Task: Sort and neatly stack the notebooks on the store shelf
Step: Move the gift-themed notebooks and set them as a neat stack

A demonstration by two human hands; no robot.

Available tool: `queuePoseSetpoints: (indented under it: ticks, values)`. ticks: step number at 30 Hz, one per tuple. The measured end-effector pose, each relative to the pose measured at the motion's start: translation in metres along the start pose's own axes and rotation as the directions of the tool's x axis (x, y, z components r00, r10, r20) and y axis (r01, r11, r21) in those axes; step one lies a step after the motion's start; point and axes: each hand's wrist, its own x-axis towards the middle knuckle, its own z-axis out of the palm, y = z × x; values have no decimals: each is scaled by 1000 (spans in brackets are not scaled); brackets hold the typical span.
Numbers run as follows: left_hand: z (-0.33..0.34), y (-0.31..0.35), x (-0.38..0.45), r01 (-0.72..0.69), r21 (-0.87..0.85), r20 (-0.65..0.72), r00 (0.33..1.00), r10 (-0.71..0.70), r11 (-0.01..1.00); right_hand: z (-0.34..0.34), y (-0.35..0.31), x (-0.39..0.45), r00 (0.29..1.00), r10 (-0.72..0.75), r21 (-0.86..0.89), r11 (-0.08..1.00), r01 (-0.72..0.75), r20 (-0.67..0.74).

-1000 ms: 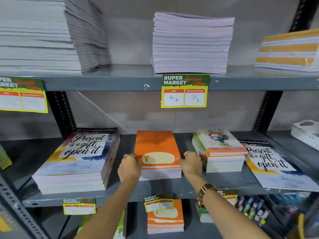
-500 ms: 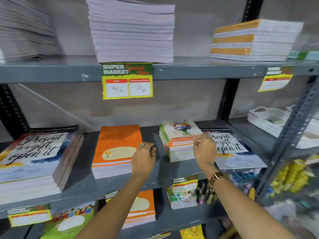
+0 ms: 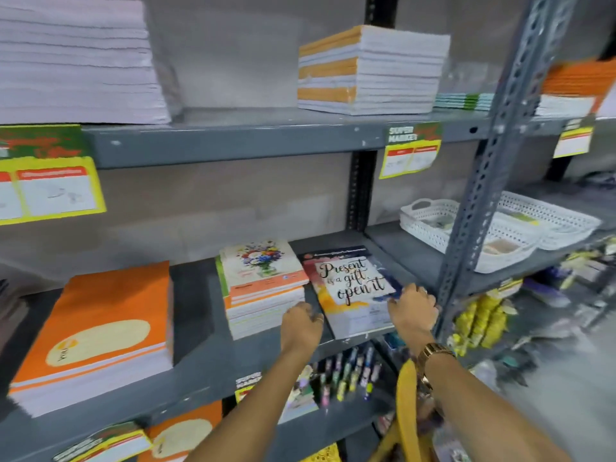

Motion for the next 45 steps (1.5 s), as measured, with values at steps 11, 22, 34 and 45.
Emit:
queuePoseSetpoints:
  ticks: [11, 22, 34, 45]
  values:
    - [51, 36, 24, 497, -348, 191, 868, -459, 795, 13, 25, 40, 936, 162, 132, 968, -212, 313]
    - [42, 50, 34, 434, -538, 119, 888, -445, 722, -5, 6, 56, 966, 224, 401, 879, -258, 130]
    - [-33, 60, 26, 98, -630, -96, 975, -202, 770, -28, -59, 15, 981, 190, 653, 749, -113, -48]
    - [-196, -23, -16, 15, -641, -261, 936, -236, 768, -11, -192, -108, 999, 46, 748, 663, -22, -11]
